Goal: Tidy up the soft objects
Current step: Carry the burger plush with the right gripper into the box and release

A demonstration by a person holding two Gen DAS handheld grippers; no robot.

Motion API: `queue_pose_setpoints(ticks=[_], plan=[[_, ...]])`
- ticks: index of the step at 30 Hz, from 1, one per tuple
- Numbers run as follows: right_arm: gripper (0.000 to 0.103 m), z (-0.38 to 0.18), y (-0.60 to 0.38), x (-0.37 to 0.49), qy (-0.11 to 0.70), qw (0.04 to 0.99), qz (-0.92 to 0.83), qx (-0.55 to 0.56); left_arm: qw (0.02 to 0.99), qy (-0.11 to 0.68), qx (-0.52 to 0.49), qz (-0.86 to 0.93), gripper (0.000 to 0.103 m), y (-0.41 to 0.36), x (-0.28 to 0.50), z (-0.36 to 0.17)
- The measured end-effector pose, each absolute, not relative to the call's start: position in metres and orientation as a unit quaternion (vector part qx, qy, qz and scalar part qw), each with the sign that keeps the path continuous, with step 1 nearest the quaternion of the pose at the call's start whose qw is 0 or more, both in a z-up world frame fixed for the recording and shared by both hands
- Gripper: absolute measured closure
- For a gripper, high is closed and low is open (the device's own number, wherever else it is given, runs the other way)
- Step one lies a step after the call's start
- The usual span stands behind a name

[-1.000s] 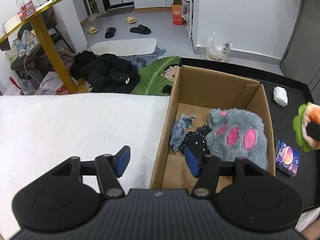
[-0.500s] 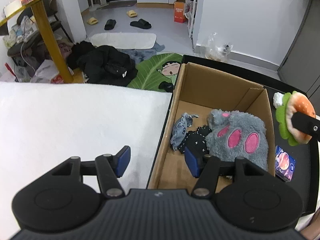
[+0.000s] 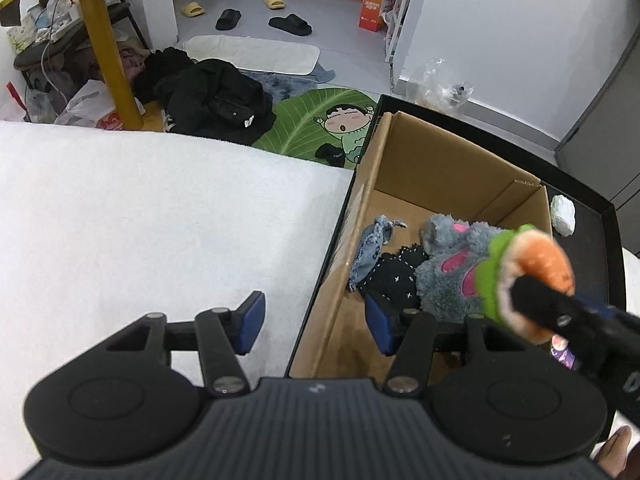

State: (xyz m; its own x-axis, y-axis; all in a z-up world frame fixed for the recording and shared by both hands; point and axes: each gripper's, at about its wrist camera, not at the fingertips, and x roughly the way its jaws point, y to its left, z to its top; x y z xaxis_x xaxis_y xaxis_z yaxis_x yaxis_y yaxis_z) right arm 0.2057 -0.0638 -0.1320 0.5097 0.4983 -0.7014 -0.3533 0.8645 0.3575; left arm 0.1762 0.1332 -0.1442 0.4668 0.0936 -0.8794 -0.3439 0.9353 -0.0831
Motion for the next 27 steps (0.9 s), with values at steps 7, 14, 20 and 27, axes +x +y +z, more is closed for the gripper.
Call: queue_pose_setpoints(ticks=[7, 14, 20, 27], plan=[[0.070, -0.139, -0.043, 0.209, 0.454, 0.847, 0.263, 0.089, 0.842, 0.504, -0.142, 0.128, 0.073, 0.140, 0.176, -0.148], [0.061, -0.138, -0.054, 0.209, 0.449, 0.853, 0.245, 0.105, 0.847, 0.501, -0.139, 0.111, 0.089, 0.136, 0.177, -0.149], [0.060, -0.128, -0.079, 0.204, 0.426, 0.866, 0.238, 0.107, 0.848, 0.500, -0.135, 0.110, 0.092, 0.134, 0.177, -0.148], [0.060, -0.121, -0.116, 0.204, 0.405, 0.882, 0.214, 0.111, 0.853, 0.494, -0.125, 0.115, 0.092, 0.130, 0.175, -0.146]])
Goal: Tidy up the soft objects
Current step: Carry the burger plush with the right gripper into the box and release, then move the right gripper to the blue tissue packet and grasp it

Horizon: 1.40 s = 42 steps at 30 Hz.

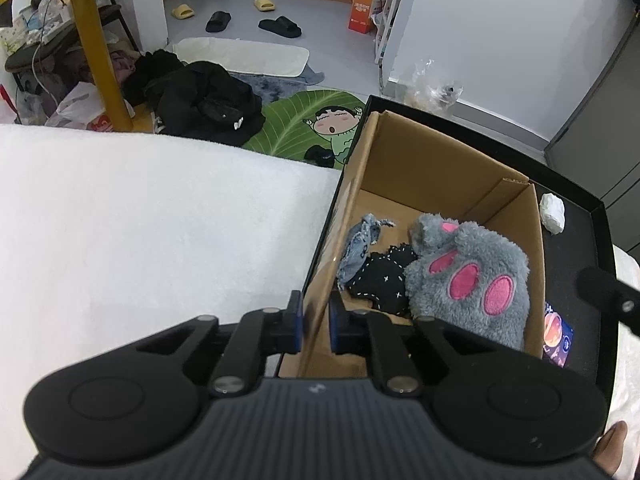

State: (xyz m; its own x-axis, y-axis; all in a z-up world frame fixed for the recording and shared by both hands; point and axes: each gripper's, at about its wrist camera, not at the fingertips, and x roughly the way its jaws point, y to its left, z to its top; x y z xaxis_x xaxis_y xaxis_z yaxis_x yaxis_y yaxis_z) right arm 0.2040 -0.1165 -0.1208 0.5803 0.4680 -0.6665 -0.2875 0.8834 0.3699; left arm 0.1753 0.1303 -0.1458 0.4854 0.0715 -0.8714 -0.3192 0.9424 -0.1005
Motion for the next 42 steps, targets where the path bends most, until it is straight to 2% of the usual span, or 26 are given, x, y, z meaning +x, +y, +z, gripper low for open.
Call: queue_pose_setpoints(ticks=[7, 17, 20, 24, 25, 28, 33, 38, 42], plan=[[0.060, -0.125, -0.155, 0.207, 0.397, 0.890, 0.182, 0.128, 0.862, 0.481, -0.112, 0.117, 0.092, 0.123, 0.172, -0.139], [0.055, -0.148, -0.188, 0.206, 0.405, 0.889, 0.153, 0.152, 0.873, 0.468, -0.071, 0.118, 0.088, 0.109, 0.172, -0.132], [0.051, -0.155, -0.193, 0.206, 0.406, 0.888, 0.144, 0.158, 0.876, 0.466, -0.057, 0.109, 0.082, 0.103, 0.171, -0.131], [0.048, -0.166, -0.198, 0.208, 0.412, 0.885, 0.130, 0.173, 0.881, 0.458, -0.043, 0.107, 0.062, 0.097, 0.170, -0.129], [0.044, -0.170, -0.198, 0.208, 0.414, 0.884, 0.128, 0.174, 0.883, 0.456, -0.040, 0.106, 0.057, 0.095, 0.170, -0.129], [0.035, -0.183, -0.194, 0.209, 0.427, 0.882, 0.111, 0.166, 0.884, 0.455, -0.021, 0.108, 0.052, 0.089, 0.170, -0.129], [0.027, -0.205, -0.190, 0.216, 0.455, 0.871, 0.080, 0.169, 0.884, 0.454, -0.001, 0.113, 0.050, 0.083, 0.172, -0.129], [0.015, -0.216, -0.182, 0.217, 0.454, 0.876, 0.067, 0.147, 0.881, 0.460, 0.007, 0.110, 0.049, 0.078, 0.175, -0.130], [0.009, -0.224, -0.179, 0.220, 0.457, 0.874, 0.051, 0.156, 0.878, 0.465, 0.023, 0.114, 0.048, 0.073, 0.179, -0.133]])
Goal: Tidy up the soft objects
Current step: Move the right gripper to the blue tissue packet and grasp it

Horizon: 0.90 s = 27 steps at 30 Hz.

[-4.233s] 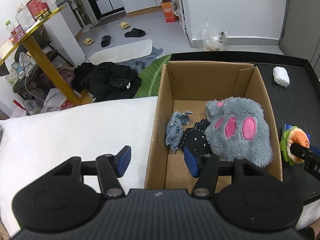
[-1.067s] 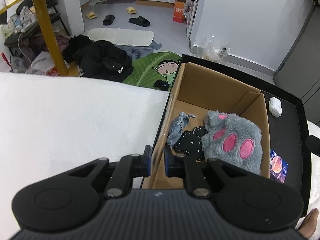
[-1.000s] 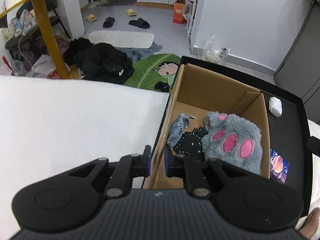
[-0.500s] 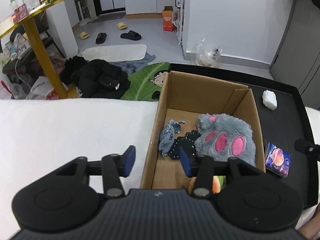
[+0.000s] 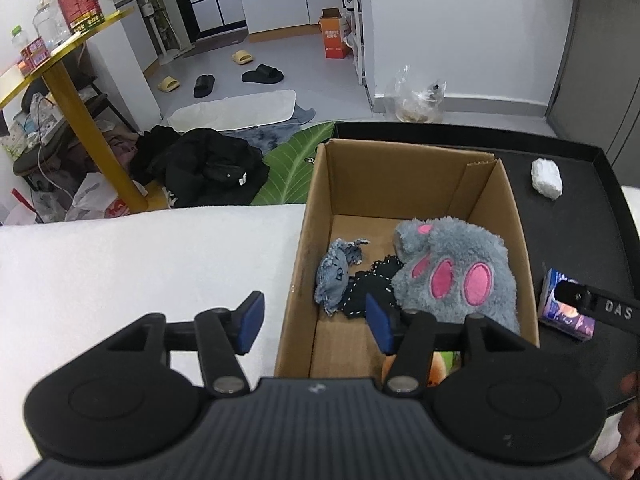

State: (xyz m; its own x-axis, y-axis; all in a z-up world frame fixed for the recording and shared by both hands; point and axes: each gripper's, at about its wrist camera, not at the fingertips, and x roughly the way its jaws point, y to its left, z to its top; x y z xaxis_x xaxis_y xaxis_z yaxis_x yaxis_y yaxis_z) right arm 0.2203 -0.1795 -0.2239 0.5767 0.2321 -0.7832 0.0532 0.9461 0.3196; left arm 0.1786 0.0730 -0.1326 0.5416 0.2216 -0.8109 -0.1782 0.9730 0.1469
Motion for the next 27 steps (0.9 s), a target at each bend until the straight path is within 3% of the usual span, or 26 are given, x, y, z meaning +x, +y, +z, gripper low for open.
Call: queue_pose_setpoints(ticks=[7, 15, 22, 24, 27], plan=[[0.006, -0.246, -0.173, 0.226, 0.461, 0.873, 0.001, 0.160, 0.876, 0.469, 0.033, 0.106, 0.047, 0.068, 0.180, -0.133], [0.007, -0.251, -0.151, 0.216, 0.457, 0.884, -0.037, 0.089, 0.870, 0.476, 0.063, 0.114, 0.047, 0.058, 0.185, -0.136], [0.019, -0.252, -0.158, 0.211, 0.448, 0.890, -0.061, 0.062, 0.870, 0.473, 0.077, 0.117, 0.046, 0.052, 0.184, -0.133], [0.030, -0.252, -0.159, 0.210, 0.439, 0.895, -0.058, 0.056, 0.870, 0.472, 0.078, 0.117, 0.046, 0.052, 0.183, -0.132], [0.032, -0.249, -0.166, 0.206, 0.430, 0.899, -0.059, 0.060, 0.871, 0.472, 0.074, 0.117, 0.046, 0.053, 0.182, -0.131]])
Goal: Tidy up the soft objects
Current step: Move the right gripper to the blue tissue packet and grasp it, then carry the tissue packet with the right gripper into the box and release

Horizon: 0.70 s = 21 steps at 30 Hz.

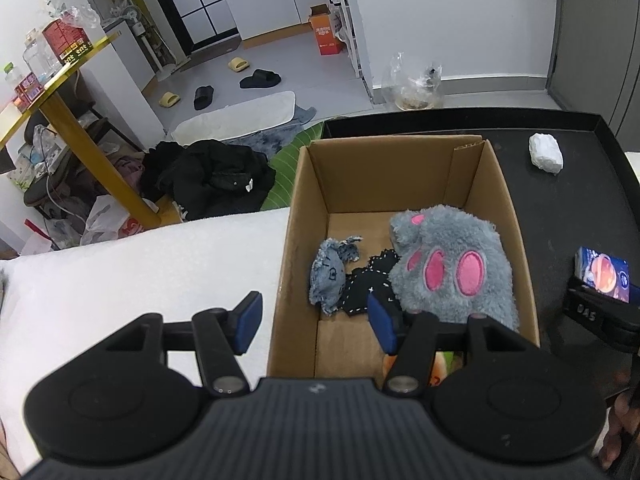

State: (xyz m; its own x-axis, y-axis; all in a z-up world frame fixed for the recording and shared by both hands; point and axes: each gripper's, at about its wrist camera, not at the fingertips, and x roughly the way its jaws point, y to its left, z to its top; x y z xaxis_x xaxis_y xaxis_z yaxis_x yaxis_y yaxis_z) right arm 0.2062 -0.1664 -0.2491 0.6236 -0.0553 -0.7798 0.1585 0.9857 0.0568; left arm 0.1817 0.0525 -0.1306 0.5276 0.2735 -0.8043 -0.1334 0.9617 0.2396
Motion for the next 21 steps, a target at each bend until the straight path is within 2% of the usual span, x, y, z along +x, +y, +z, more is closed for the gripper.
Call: queue_pose_setpoints(ticks=[21], plan=[[0.033, -0.175, -0.181, 0.193, 0.384, 0.917, 0.014, 0.102, 0.866, 0.483, 0.027, 0.124, 0.046, 0.069, 0.178, -0.128]])
